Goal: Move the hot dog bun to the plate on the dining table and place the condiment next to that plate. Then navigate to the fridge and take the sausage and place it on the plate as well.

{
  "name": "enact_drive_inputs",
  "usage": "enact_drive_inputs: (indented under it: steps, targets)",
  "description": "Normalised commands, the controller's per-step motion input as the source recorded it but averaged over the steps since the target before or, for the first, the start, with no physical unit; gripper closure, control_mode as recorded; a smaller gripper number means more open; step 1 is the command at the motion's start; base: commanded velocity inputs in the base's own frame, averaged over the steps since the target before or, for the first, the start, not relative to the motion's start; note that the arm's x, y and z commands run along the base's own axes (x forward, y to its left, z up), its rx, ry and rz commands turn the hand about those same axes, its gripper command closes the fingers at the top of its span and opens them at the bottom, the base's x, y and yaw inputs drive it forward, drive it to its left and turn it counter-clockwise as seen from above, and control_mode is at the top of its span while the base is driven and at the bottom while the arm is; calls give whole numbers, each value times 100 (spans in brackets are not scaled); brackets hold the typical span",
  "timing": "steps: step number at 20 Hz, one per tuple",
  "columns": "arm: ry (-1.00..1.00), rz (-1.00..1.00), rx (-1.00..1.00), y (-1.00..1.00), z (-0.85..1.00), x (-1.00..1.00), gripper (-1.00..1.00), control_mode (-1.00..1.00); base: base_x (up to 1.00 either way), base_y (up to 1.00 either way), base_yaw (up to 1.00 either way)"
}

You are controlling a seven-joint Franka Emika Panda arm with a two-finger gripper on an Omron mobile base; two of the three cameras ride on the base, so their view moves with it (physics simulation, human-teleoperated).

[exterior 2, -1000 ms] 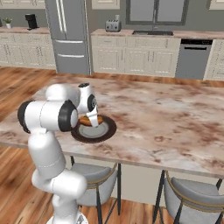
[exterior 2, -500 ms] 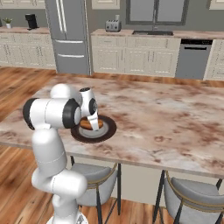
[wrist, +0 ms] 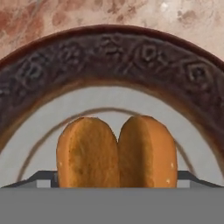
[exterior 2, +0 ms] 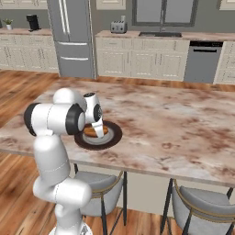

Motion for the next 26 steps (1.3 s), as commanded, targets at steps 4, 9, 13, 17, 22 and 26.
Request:
enact_drive_inputs:
  steps: [4,9,13,17,22,26]
  targets:
    - [-2,0,0,-2,4,-16,-100,-100,0,0,0]
    - [-8,0,0,-4,32,-17,-100,-100,0,0,0]
    - [-16,0,0,0,56,-12,-100,-100,0,0,0]
    - [-24,9,0,0,65,-39,-100,-100,0,0,0]
    - [-24,18,-7,3,70,-54,-100,-100,0,0,0]
    - [-1,21,-12,3,68,-59,-100,-100,0,0,0]
